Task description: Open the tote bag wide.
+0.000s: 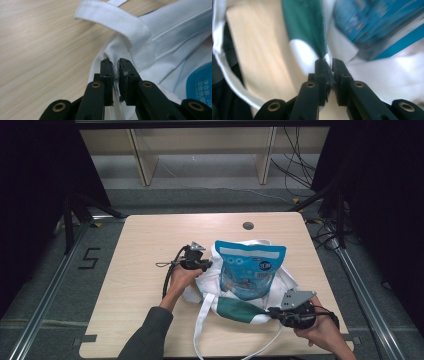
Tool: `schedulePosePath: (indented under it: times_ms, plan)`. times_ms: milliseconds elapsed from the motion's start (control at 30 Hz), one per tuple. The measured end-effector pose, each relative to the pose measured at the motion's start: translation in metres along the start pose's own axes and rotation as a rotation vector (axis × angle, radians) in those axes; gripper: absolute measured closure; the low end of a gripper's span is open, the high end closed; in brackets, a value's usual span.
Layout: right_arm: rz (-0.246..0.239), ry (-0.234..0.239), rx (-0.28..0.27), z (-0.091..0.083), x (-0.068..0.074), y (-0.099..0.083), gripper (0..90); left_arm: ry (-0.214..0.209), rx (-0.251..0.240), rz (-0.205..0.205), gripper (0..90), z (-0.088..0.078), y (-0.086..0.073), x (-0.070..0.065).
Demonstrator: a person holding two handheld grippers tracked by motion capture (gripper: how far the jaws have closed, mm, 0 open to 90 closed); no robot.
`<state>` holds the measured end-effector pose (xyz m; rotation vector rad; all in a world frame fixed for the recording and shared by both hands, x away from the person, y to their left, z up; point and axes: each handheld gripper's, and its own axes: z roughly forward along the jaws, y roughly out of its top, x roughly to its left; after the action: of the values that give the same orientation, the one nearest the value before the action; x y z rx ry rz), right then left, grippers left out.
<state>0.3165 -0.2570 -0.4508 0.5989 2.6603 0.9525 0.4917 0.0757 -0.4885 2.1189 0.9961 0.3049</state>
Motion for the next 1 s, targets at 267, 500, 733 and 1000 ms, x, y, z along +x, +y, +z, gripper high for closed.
schedulePosePath:
  times_ms: [267,500,733,1000]
  plan:
    - [0.092,0.04,0.051,0.026,0.003,-0.018,84.0,0.028,0.03,0.002,81.3,0.014,-0.006,-0.003]
    - [0.149,0.059,0.009,0.018,-0.001,-0.016,72.6,0.087,0.0,0.067,62.0,-0.011,0.002,-0.011]
    - [0.213,0.035,-0.224,-0.027,-0.018,0.002,49.4,0.031,-0.151,0.004,42.3,-0.05,0.008,-0.026]
    - [0.299,-0.278,-0.23,-0.039,-0.06,0.007,46.5,-0.069,-0.212,0.017,42.1,-0.087,-0.01,-0.064]
